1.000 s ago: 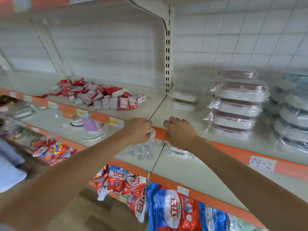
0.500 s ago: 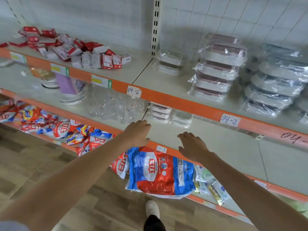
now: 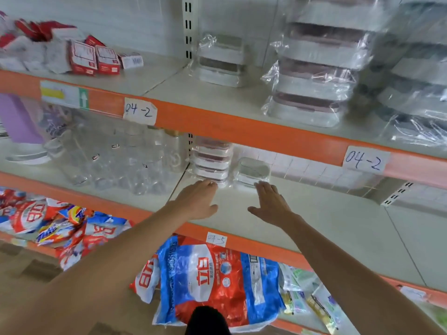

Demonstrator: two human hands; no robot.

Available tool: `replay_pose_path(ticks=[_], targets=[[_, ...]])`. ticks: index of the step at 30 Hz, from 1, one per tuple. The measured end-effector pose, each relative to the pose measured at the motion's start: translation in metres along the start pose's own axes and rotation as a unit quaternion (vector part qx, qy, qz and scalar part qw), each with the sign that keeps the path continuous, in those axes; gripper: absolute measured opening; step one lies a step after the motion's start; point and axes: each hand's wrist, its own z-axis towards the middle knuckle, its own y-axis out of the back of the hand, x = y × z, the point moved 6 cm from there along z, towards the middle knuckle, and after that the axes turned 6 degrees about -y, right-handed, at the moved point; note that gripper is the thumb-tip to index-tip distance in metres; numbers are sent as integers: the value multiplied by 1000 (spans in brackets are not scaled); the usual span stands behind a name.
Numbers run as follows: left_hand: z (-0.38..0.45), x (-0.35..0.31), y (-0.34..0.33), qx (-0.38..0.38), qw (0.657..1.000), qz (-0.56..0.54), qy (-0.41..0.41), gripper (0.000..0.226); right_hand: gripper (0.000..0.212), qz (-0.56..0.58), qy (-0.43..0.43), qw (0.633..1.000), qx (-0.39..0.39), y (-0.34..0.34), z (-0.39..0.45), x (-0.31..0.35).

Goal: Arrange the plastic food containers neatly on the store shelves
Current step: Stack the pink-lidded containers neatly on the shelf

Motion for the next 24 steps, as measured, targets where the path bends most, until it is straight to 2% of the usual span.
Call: replay_pose_path(ticks=[7, 12, 16, 24], targets=[[58, 24, -78, -56, 997, -47, -8, 46, 103, 49, -50, 996, -55, -24, 119, -37], [82, 32, -92, -103, 991, -79, -25, 44, 99, 16, -49, 999, -9, -43, 163, -47], [77, 35, -93, -95, 989, -113, -10, 48, 84, 45, -50, 997, -45, -40, 157, -46], [42, 29, -81, -15, 986, -160, 52, 38, 82, -2, -58, 998, -6, -53, 74, -22]])
